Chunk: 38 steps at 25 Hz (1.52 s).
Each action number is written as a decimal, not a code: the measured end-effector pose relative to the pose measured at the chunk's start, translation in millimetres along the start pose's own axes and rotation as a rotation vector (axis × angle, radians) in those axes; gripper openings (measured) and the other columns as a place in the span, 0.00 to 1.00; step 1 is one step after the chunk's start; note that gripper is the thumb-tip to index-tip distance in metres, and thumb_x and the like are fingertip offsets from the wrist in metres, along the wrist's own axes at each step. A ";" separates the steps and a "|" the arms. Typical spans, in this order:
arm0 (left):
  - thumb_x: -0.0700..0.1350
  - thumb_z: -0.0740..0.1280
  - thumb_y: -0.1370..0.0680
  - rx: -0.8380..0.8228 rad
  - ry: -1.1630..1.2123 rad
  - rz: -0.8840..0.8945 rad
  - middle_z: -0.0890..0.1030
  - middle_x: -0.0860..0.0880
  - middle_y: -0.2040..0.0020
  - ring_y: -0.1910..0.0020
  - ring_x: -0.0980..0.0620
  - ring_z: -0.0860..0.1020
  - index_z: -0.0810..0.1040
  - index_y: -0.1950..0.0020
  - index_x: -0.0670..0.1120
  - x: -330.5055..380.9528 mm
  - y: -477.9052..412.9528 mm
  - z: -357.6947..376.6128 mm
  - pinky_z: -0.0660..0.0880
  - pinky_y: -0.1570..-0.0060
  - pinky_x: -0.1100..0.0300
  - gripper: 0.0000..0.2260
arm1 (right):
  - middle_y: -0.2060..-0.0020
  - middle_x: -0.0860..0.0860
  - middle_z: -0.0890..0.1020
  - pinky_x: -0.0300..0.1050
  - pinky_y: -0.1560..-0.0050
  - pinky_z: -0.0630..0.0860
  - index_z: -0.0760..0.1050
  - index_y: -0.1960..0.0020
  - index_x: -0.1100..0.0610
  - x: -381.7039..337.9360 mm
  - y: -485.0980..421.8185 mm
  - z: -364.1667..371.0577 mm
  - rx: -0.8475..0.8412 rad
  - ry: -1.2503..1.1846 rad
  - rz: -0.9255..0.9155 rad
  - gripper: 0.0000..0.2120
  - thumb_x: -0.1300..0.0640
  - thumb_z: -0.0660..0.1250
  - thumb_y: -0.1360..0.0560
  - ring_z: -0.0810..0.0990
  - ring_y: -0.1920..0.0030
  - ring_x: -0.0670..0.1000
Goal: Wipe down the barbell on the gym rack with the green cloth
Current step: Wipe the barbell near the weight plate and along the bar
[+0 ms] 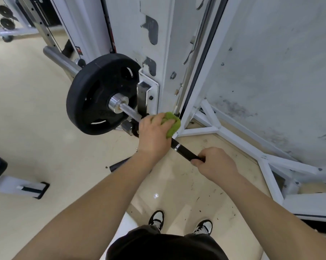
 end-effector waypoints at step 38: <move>0.41 0.70 0.29 -0.223 0.184 0.980 0.77 0.47 0.31 0.31 0.38 0.72 0.82 0.42 0.53 339.0 235.3 114.8 0.67 0.33 0.42 0.16 | 0.49 0.44 0.75 0.45 0.52 0.75 0.78 0.39 0.46 351.0 220.5 21.4 0.153 -0.118 0.111 0.21 0.48 0.72 0.32 0.77 0.43 0.52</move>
Point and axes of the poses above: each hand's wrist, its own y-axis away from the middle knuckle, its own z-axis out of the palm, x = y × z, the point moved 3 cm from there along -y, towards the middle knuckle
